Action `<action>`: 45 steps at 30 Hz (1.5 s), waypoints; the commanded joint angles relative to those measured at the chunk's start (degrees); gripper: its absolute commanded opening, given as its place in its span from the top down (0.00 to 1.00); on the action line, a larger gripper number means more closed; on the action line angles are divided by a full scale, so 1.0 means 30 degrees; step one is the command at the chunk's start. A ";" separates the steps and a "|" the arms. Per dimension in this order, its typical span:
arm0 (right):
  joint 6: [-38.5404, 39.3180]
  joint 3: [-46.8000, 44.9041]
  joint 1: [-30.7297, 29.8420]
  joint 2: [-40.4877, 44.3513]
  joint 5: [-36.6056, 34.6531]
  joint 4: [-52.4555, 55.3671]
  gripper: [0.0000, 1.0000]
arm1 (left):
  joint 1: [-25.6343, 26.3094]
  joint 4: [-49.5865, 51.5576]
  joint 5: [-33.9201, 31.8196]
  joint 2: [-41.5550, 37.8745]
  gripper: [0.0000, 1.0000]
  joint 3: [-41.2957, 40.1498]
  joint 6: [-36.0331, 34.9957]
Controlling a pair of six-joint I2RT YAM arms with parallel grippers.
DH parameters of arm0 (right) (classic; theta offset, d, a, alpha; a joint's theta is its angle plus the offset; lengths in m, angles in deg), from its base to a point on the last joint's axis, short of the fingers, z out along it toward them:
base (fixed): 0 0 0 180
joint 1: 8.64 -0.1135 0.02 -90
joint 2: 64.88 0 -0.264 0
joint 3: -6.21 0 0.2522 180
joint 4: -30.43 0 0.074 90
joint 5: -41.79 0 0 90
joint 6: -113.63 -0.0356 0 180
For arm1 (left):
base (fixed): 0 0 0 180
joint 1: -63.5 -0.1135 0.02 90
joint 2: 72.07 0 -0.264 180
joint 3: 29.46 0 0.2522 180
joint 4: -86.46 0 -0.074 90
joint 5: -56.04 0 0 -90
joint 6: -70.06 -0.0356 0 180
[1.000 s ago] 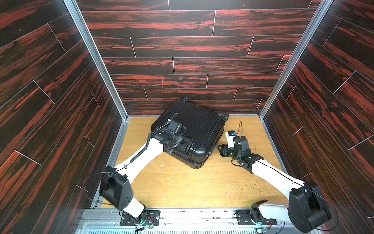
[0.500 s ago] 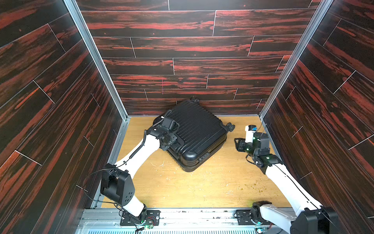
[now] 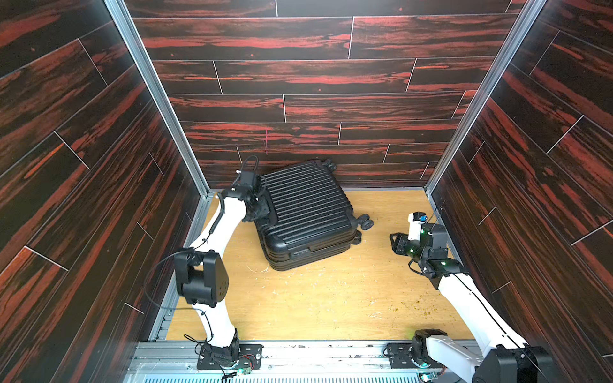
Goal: Close the suitcase zippers
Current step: Adjust the suitcase at the center of the board, then zip the zipper on the suitcase.
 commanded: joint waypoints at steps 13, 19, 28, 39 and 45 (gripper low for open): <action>-0.0880 -0.3829 -0.0782 -0.1315 0.7546 -0.5930 0.54 | -0.2938 0.3345 0.5403 0.0614 0.84 0.2480 -0.8296; 0.0724 -0.7048 -0.3772 -0.2038 0.8178 -1.3121 0.56 | -0.3351 0.3333 0.4502 0.1399 0.84 0.3809 -0.7395; 0.1287 -0.9698 -0.4379 -0.6348 0.9930 -2.3783 0.68 | -0.3512 0.4259 0.4872 0.2082 0.84 0.5491 -0.7732; 0.1231 -0.8715 -0.4511 -1.0228 1.0977 -2.6572 0.68 | -0.3509 0.4136 0.5119 0.2045 0.84 0.5308 -0.7615; 0.0545 -0.8059 -0.4541 -1.1929 1.1778 -2.8098 0.67 | -0.3513 0.4192 0.5176 0.2071 0.84 0.5313 -0.7586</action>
